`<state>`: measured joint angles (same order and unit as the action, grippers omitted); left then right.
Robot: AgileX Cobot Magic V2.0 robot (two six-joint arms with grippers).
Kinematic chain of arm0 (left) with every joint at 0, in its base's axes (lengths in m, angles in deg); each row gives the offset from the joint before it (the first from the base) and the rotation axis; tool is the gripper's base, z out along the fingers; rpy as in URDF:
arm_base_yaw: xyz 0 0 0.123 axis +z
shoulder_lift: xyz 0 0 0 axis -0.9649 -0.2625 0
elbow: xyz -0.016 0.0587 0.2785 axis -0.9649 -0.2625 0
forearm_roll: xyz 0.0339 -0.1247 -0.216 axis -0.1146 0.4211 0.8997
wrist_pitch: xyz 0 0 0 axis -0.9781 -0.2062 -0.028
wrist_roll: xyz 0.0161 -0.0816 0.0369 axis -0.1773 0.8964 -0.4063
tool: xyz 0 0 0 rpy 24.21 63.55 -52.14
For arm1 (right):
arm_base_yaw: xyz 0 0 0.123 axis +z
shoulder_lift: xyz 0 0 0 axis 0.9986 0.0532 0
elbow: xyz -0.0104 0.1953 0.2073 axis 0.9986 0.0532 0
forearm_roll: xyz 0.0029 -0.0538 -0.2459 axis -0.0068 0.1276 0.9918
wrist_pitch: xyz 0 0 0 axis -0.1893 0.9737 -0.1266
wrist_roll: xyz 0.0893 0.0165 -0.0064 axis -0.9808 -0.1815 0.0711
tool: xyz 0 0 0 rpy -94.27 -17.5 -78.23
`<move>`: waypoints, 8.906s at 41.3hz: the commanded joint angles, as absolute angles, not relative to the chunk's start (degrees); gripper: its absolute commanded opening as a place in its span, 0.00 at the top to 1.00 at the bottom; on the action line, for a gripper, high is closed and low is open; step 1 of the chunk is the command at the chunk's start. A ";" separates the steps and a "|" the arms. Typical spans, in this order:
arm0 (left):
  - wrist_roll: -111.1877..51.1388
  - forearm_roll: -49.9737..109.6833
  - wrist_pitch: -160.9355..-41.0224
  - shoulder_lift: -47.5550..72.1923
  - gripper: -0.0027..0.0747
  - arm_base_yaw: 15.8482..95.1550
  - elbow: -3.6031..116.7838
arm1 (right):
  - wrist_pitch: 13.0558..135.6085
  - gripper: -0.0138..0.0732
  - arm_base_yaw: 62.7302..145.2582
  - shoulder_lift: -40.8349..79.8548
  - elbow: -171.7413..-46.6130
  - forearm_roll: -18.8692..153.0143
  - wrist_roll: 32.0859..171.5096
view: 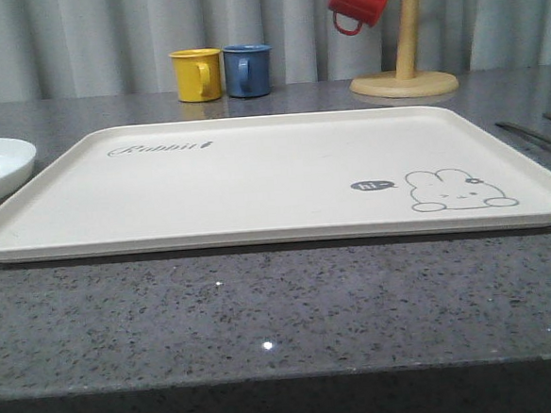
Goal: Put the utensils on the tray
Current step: 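Lower the left gripper to the white plate's rim and grasp it, then carry the white plate onto the tray with the left gripper and release, then lower the right gripper onto the steel fork and grasp it, then carry the fork onto the tray beside the plate and release, then move the right gripper to the steel chopsticks and grasp them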
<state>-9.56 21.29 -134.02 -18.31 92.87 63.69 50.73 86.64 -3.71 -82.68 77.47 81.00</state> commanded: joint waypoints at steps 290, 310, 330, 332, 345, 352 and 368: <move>-0.20 5.31 -134.89 25.00 0.51 39.97 52.06 | 20.49 0.82 116.95 65.09 -144.80 83.24 43.74; -0.20 5.31 -134.89 25.00 0.51 39.97 52.06 | 22.85 0.59 116.95 67.88 -144.80 83.66 42.41; -0.20 5.31 -134.89 25.00 0.51 39.97 52.06 | 14.48 0.56 113.65 58.19 -144.31 91.20 57.83; -0.20 5.31 -134.89 25.00 0.51 39.97 52.06 | 14.18 0.56 111.67 57.09 -143.26 90.82 59.03; -0.20 5.31 -134.89 25.00 0.51 39.97 52.06 | 11.06 0.56 95.27 53.61 -135.29 89.89 71.53; -0.20 5.31 -134.89 25.00 0.51 39.97 52.06 | 11.56 0.56 88.22 54.38 -133.46 87.35 75.55; -0.20 5.31 -134.89 25.00 0.51 39.97 52.06 | 10.39 0.56 84.32 58.64 -133.47 84.70 79.74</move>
